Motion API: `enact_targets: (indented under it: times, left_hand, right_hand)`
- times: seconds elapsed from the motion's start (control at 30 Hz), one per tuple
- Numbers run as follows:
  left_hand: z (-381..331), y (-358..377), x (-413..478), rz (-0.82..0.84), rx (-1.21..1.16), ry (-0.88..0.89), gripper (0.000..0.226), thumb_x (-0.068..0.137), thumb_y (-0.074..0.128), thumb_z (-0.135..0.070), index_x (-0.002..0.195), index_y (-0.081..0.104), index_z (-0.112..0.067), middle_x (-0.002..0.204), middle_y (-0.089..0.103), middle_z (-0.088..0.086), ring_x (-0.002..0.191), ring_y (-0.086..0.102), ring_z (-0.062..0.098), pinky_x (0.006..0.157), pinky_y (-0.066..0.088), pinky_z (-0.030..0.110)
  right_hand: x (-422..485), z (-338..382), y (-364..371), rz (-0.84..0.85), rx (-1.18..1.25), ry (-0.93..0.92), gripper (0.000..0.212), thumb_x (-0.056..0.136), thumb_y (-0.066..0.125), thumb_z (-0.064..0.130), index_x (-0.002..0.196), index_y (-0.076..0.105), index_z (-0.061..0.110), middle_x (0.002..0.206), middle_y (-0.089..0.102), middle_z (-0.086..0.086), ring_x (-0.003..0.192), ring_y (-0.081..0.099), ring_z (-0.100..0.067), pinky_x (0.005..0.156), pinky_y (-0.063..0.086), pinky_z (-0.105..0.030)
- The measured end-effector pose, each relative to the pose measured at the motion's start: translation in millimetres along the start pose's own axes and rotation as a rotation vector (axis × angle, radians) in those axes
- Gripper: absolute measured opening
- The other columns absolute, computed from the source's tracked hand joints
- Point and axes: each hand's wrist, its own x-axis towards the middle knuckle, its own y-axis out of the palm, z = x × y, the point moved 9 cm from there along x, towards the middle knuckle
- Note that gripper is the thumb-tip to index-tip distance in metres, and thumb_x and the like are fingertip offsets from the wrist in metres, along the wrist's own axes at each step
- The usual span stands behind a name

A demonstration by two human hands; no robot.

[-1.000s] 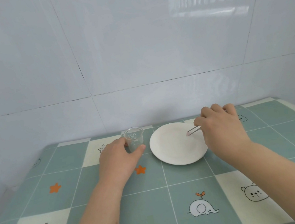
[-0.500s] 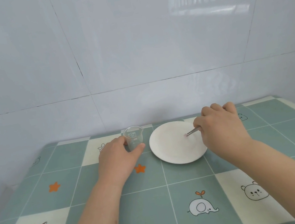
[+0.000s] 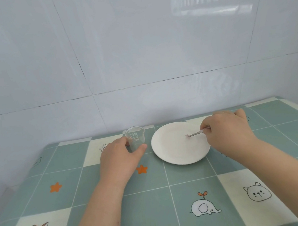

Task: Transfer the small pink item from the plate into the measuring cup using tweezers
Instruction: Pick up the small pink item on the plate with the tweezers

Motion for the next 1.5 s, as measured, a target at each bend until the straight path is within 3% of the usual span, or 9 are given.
enact_targets:
  times: [0.13,0.33,0.53,0.73,1.03,1.23,1.5]
  left_hand:
    - [-1,-1,-1,-0.007,-0.004,0.004,0.038,0.078,0.064,-0.055,0.097,0.069,-0.023,0.103,0.069,-0.008,0.098,0.058,0.018,0.085,0.046,0.036]
    - [0,0,0,-0.001,0.003,0.001,0.040,0.077,0.063,-0.056,0.098,0.068,-0.023,0.103,0.069,-0.007,0.098,0.058,0.018,0.084,0.046,0.036]
    - [0,0,0,-0.006,0.003,0.004,0.041,0.077,0.064,-0.057,0.099,0.069,-0.023,0.104,0.069,-0.007,0.099,0.058,0.018,0.085,0.046,0.036]
    - [2,0,0,-0.002,0.003,0.000,0.042,0.077,0.063,-0.058,0.100,0.069,-0.023,0.105,0.069,-0.008,0.101,0.057,0.018,0.087,0.046,0.037]
    - [0,-1,-1,-0.001,0.000,0.004,0.040,0.078,0.063,-0.056,0.099,0.069,-0.023,0.105,0.069,-0.007,0.100,0.058,0.018,0.087,0.046,0.037]
    - [0,0,0,-0.002,0.001,0.006,0.040,0.077,0.062,-0.057,0.097,0.068,-0.023,0.103,0.069,-0.008,0.099,0.058,0.017,0.086,0.046,0.037]
    - [2,1,2,-0.008,0.009,0.008,0.040,0.077,0.063,-0.057,0.097,0.068,-0.023,0.104,0.069,-0.009,0.096,0.057,0.015,0.080,0.043,0.033]
  right_hand:
    - [0,0,-1,-0.013,0.010,0.001,0.032,0.089,0.047,0.012,0.095,0.074,0.029,0.090,0.064,0.004,0.094,0.054,-0.021,0.082,0.028,-0.034]
    - [-2,8,-10,-0.133,-0.035,-0.063,0.029,0.085,0.053,0.009,0.095,0.073,0.027,0.087,0.062,0.004,0.089,0.052,-0.023,0.071,0.013,-0.031]
    - [-2,19,-9,-0.218,-0.116,-0.202,0.029,0.063,0.075,-0.003,0.076,0.076,0.023,0.069,0.063,0.004,0.070,0.056,-0.026,0.070,0.018,-0.032]
    - [-1,24,-6,-0.219,-0.183,-0.235,0.031,0.055,0.078,-0.005,0.070,0.076,0.022,0.063,0.060,0.003,0.064,0.054,-0.027,0.068,0.019,-0.033]
    - [2,31,-3,-0.218,-0.279,-0.284,0.027,0.053,0.072,-0.007,0.062,0.070,0.019,0.061,0.055,0.002,0.063,0.050,-0.026,0.068,0.021,-0.033]
    - [1,41,-10,-0.275,-0.298,-0.336,0.030,0.049,0.057,-0.012,0.057,0.065,0.015,0.059,0.050,-0.001,0.062,0.033,-0.023,0.069,0.021,-0.034]
    - [10,56,-12,-0.143,-0.365,-0.424,0.035,0.057,0.053,-0.007,0.069,0.074,0.018,0.067,0.058,0.001,0.072,0.050,-0.026,0.075,0.020,-0.035]
